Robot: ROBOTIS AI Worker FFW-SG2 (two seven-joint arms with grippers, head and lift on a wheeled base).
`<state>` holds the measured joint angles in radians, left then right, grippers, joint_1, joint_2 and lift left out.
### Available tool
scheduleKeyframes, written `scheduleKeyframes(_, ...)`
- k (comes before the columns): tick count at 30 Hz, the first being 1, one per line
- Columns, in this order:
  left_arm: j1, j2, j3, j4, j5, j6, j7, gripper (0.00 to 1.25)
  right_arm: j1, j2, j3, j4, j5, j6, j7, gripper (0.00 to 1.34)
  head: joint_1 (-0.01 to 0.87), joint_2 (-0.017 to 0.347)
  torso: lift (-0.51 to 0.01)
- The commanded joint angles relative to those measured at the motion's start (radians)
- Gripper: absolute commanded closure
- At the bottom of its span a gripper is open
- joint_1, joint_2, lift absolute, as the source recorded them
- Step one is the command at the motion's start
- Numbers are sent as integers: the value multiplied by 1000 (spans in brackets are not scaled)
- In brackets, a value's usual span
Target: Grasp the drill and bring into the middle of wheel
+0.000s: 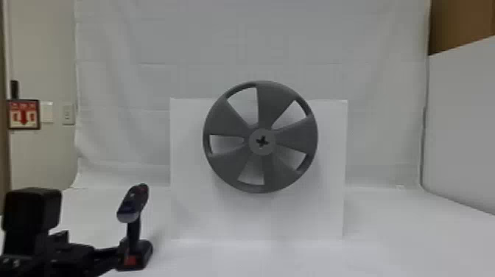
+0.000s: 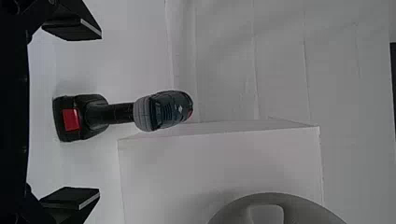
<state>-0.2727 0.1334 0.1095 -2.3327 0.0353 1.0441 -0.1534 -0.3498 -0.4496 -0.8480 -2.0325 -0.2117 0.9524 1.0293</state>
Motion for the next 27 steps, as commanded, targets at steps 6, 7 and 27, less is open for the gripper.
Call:
scheduleKeyframes(6, 4, 0, 6, 1, 3, 1, 0, 102, 26, -26, -20, 0, -3, 26, 0, 133, 54, 31, -403)
scheduleKeyframes(7, 4, 0, 6, 1, 2, 1, 0, 102, 26, -23, -22, 0, -3, 26, 0, 133, 54, 31, -403)
scheduleKeyframes(27, 6, 0, 16, 1, 6, 2, 0, 102, 28, -14, -68, 0, -9, 32, 0, 133, 54, 31, -403)
